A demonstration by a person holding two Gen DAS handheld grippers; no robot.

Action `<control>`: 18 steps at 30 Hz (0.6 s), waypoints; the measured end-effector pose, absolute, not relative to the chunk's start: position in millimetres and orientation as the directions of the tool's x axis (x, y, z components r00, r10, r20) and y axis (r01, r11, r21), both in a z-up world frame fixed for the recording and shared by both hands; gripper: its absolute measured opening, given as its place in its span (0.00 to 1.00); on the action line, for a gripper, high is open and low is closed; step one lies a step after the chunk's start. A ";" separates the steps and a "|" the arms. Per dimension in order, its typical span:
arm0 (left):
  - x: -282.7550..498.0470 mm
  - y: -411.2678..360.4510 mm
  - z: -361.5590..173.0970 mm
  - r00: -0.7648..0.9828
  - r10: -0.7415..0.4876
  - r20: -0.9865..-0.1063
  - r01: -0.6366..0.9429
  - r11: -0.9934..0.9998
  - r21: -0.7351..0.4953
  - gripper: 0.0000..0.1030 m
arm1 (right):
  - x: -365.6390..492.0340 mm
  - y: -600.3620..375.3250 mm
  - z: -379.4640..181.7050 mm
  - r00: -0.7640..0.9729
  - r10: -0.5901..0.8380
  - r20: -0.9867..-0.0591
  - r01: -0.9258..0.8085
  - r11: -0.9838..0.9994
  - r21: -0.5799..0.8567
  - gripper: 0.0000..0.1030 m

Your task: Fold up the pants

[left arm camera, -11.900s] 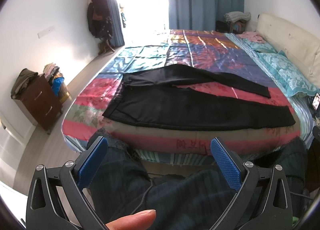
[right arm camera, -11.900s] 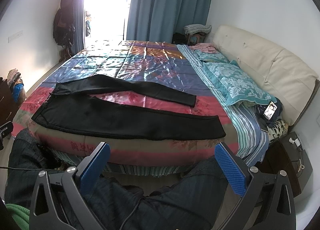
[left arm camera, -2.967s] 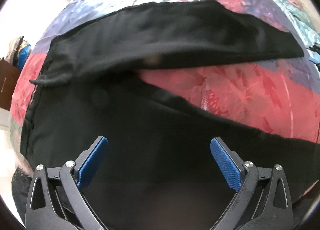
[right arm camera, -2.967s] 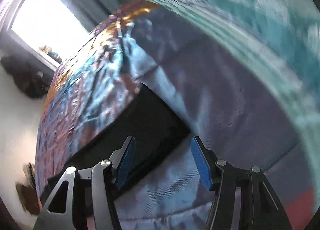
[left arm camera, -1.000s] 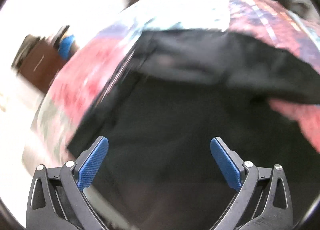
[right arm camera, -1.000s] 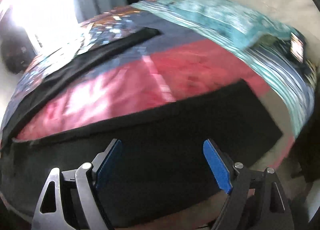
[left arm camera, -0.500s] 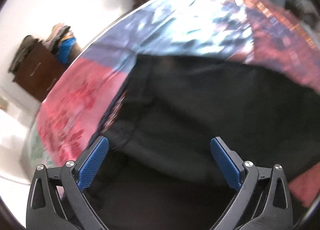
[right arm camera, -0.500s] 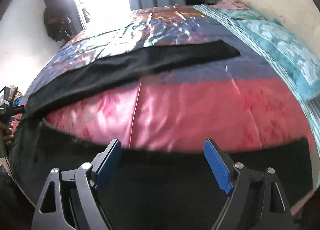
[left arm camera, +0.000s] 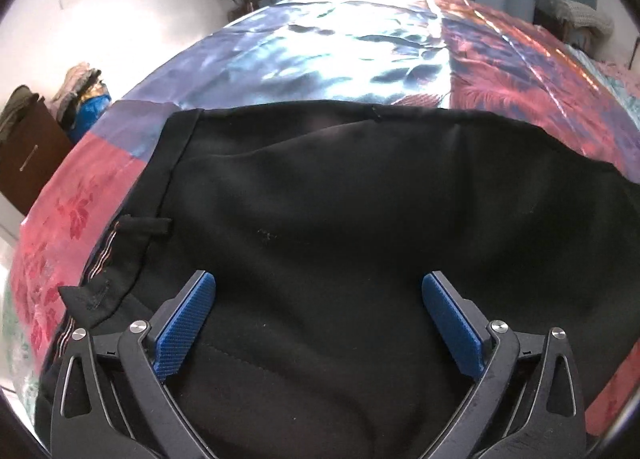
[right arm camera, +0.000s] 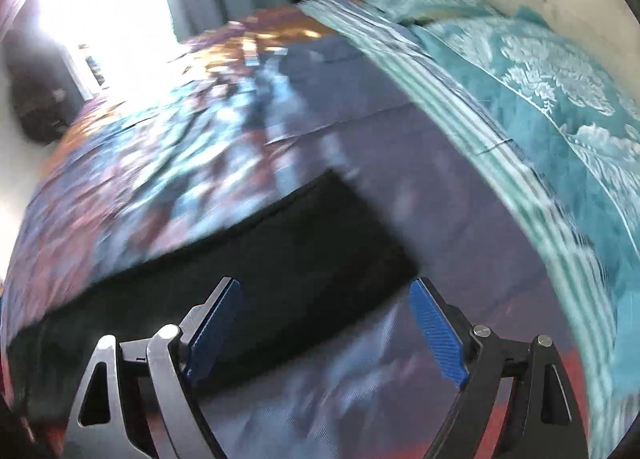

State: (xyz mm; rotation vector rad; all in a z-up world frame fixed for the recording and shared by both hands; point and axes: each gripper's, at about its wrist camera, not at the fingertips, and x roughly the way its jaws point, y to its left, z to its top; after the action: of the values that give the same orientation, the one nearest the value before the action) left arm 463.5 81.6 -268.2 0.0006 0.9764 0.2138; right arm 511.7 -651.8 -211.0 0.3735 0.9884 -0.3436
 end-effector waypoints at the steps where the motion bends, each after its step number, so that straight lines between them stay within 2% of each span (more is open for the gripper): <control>1: 462.6 80.4 -268.9 0.546 0.184 -0.817 -0.179 0.979 0.101 1.00 | 522.3 -661.0 -215.7 0.500 -0.089 -0.862 0.449 0.877 0.170 0.84; 4: 461.0 82.3 -270.2 0.560 0.171 -0.811 -0.179 0.980 0.083 1.00 | 563.5 -677.1 -236.1 0.447 -0.026 -0.894 0.439 0.877 0.194 0.84; 8: 462.5 86.0 -272.9 0.576 0.165 -0.801 -0.179 0.981 0.074 0.99 | 601.3 -673.6 -257.4 0.396 -0.106 -0.912 0.402 0.913 0.069 0.83; 9: 463.0 85.4 -273.6 0.579 0.167 -0.798 -0.179 0.981 0.075 0.99 | 605.5 -673.5 -264.5 0.385 -0.085 -0.919 0.389 0.918 0.078 0.79; 11: 464.2 86.1 -274.3 0.582 0.168 -0.795 -0.181 0.981 0.075 0.99 | 606.8 -671.0 -268.6 0.391 -0.062 -0.918 0.351 0.932 0.087 0.36; 12: 463.8 85.9 -274.5 0.585 0.169 -0.793 -0.181 0.981 0.076 0.99 | 601.6 -667.8 -262.3 0.421 -0.082 -0.903 0.339 0.938 0.072 0.24; 14: 463.5 85.4 -274.7 0.587 0.170 -0.792 -0.182 0.980 0.076 0.99 | 585.0 -659.3 -246.1 0.484 -0.084 -0.871 0.322 0.943 0.088 0.17; 18: 464.2 84.2 -274.5 0.584 0.176 -0.792 -0.183 0.980 0.083 0.99 | 511.1 -625.9 -183.8 0.652 -0.051 -0.756 0.222 0.967 0.125 0.14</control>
State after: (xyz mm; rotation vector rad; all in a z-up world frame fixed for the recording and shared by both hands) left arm 464.2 84.2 -274.5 -0.0078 0.9231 0.2094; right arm 511.1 -625.9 -183.8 0.2144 0.8477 -0.1563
